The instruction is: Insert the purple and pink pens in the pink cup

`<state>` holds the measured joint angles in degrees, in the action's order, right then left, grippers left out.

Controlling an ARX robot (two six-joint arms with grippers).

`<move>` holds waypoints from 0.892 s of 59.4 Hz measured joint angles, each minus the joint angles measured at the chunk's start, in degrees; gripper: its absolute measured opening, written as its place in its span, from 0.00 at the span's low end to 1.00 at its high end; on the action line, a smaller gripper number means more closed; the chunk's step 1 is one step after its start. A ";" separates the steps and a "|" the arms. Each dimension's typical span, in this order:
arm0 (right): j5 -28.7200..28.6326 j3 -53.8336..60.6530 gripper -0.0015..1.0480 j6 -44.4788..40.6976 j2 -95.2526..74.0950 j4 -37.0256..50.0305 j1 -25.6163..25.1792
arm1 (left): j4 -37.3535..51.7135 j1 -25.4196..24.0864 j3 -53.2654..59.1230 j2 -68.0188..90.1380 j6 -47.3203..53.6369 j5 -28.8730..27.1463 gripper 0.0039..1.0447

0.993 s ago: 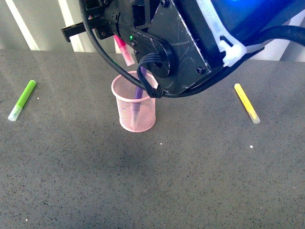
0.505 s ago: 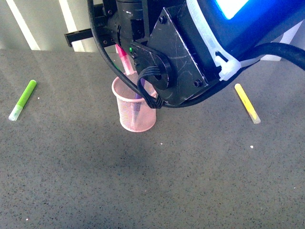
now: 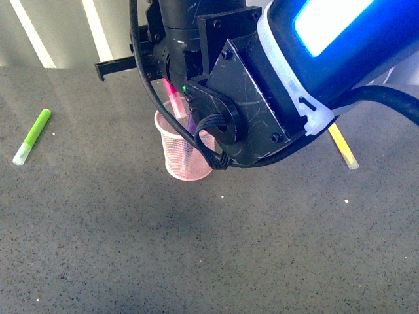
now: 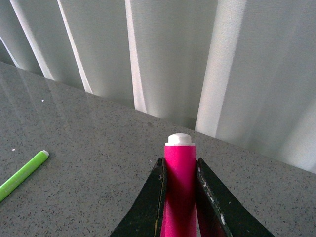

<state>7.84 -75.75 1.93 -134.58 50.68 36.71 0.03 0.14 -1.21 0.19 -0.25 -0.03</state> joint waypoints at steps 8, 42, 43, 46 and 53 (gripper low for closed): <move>0.26 1.20 0.11 0.00 0.00 0.09 0.00 | 0.00 0.00 0.00 0.00 0.00 0.02 0.94; 0.11 4.07 0.63 1.62 0.00 -0.83 0.15 | 0.00 0.00 0.00 0.00 0.00 0.00 0.94; 0.31 4.15 0.67 1.68 0.02 -0.92 0.15 | 0.00 0.00 0.00 0.00 0.00 0.02 0.94; 0.98 4.50 0.75 1.75 0.42 -0.98 0.15 | 0.00 0.00 0.00 0.00 0.00 0.02 0.94; 3.15 6.86 0.95 1.22 3.89 -1.18 0.09 | 0.00 0.00 0.00 0.00 0.00 0.02 0.94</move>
<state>10.98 -68.88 3.16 -130.69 49.50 36.80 0.03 0.14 -1.21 0.19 -0.25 -0.01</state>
